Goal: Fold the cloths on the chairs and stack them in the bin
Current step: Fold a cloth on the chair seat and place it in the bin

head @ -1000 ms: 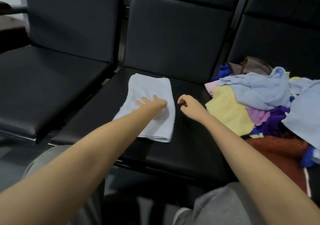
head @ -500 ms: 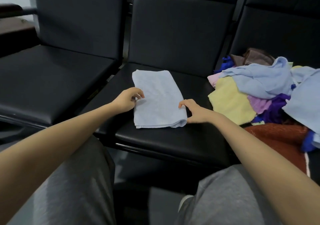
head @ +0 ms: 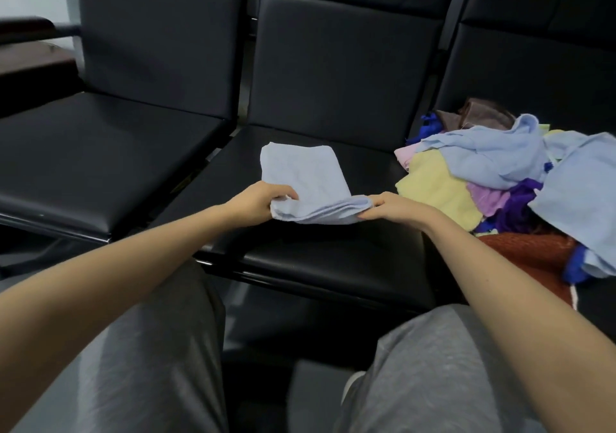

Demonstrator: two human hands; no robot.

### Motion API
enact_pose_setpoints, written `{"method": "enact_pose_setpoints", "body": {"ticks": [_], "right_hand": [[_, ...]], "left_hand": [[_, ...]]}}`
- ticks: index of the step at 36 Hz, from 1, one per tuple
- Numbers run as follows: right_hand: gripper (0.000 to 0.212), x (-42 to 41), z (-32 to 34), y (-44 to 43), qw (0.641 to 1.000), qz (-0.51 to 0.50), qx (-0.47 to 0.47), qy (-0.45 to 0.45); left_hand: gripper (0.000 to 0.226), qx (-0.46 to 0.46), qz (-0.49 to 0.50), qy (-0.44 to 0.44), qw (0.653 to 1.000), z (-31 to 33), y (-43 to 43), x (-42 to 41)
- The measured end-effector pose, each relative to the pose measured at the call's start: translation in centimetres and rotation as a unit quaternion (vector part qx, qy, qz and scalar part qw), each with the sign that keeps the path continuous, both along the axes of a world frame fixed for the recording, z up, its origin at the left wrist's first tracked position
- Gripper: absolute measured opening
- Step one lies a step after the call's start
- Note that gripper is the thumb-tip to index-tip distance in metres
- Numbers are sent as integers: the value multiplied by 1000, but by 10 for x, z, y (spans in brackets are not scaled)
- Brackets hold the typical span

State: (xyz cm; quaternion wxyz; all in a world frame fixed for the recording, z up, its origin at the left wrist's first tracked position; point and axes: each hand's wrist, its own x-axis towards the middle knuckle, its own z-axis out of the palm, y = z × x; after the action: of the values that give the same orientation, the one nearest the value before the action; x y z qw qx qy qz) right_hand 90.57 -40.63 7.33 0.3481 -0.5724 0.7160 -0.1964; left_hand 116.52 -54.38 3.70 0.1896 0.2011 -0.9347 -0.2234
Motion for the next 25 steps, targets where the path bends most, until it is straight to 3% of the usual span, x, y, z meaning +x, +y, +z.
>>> {"method": "enact_pose_setpoints", "body": {"ticks": [5, 8, 12, 15, 19, 22, 24, 25], "right_hand": [[18, 2, 19, 4, 992, 59, 112, 0], [18, 6, 18, 2, 990, 65, 121, 9], [18, 7, 16, 2, 994, 53, 84, -44], [49, 1, 17, 2, 989, 42, 70, -126], [20, -1, 27, -2, 972, 97, 157, -144], [55, -7, 29, -8, 959, 119, 224, -129], [59, -8, 32, -11, 961, 107, 214, -140], [56, -10, 33, -15, 967, 85, 190, -148]], "left_hand": [[35, -29, -84, -159, 983, 15, 5, 8], [22, -26, -86, -131, 987, 14, 2, 10], [21, 80, -18, -71, 994, 16, 0, 13], [54, 178, 16, -16, 984, 18, -1, 15], [59, 303, -41, -24, 952, 26, -2, 17], [74, 355, -89, -64, 929, 36, -8, 20], [80, 380, -94, -69, 918, 45, -12, 18], [71, 383, -85, -59, 918, 49, -14, 14]]}}
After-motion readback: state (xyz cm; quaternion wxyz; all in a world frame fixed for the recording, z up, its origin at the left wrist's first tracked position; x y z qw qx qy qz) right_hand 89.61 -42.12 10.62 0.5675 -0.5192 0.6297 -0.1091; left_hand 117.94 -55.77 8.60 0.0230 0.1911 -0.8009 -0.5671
